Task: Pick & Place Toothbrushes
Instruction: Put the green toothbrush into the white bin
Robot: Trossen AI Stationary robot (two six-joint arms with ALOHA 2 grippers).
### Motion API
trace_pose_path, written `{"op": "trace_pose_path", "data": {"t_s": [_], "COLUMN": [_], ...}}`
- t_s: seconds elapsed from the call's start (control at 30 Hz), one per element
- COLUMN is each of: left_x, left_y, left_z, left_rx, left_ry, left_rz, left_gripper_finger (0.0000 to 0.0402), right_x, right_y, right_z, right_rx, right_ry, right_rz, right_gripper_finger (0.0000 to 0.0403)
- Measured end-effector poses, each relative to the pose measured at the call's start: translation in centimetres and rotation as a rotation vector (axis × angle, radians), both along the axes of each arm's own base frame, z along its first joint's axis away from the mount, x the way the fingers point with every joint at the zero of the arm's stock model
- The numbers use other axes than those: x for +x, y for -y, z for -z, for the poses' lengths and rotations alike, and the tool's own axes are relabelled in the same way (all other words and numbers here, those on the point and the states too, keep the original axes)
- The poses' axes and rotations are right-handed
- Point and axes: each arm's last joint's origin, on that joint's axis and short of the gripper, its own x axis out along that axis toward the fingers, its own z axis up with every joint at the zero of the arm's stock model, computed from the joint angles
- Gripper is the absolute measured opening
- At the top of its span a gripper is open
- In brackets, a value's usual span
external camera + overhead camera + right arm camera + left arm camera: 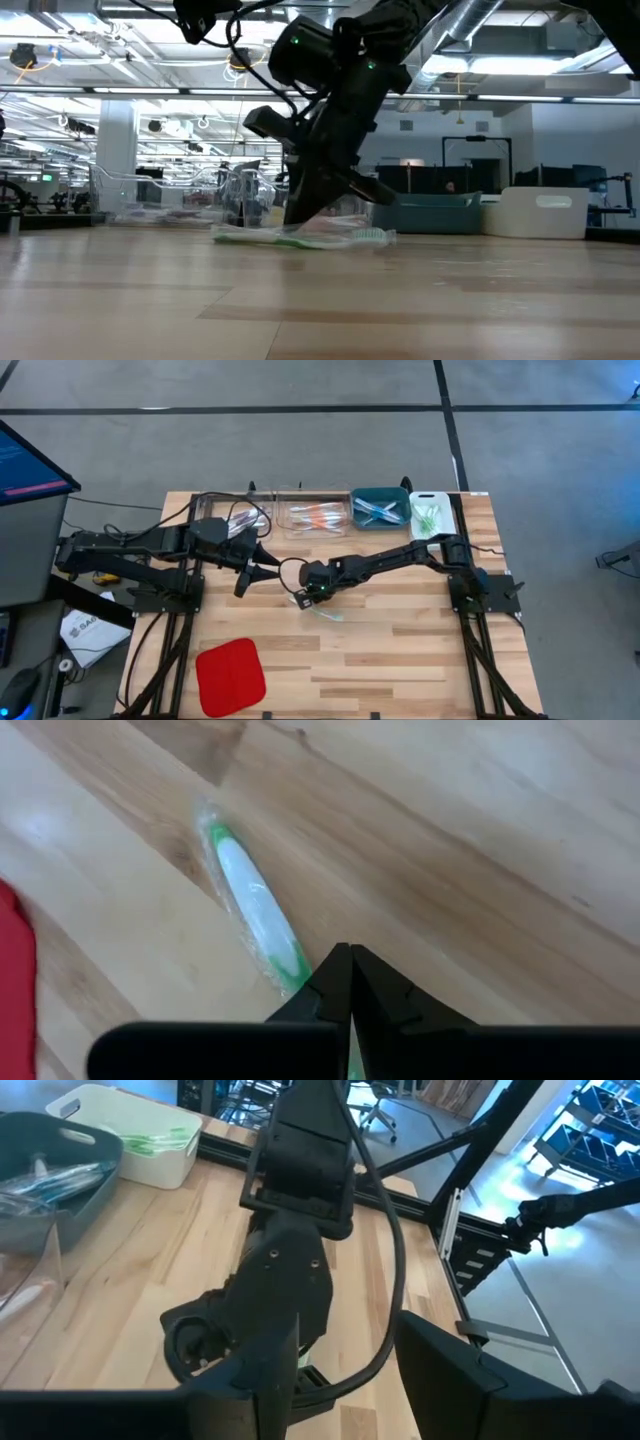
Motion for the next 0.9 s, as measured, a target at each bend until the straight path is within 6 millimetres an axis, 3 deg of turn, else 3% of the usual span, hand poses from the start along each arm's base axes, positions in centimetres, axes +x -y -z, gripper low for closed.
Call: {"op": "trace_pose_path", "data": {"t_s": [0.2,0.4,0.63,0.77,0.9], "left_x": [0.0,0.0,0.0,0.0,0.0], "left_y": [0.0,0.0,0.0,0.0,0.0], "left_z": [0.0,0.0,0.0,0.0,0.0], "left_rx": [0.0,-0.001,-0.001,0.001,0.003], "left_ry": [0.0,0.001,-0.002,-0.002,-0.002], "left_rz": [0.0,0.0,0.0,0.001,0.001], "left_gripper_finger": [0.0158,0.0158,0.0158,0.0158,0.0158], "right_x": [0.2,-0.1,-1.0,-1.4,-1.8], "right_y": [-1.1,-3.7,-5.9,-6.8,-7.4], "right_z": [-0.9,-3.5,-6.1,-6.2,-5.9], "right_rx": [-0.065,-0.254,-0.326,-0.394,-0.401], "right_ry": [0.047,0.158,0.217,0.209,0.171], "right_rz": [-0.071,-0.385,-0.498,-0.625,-0.67], "right_gripper_finger": [0.0,0.0,0.0,0.0005,0.0036]}}
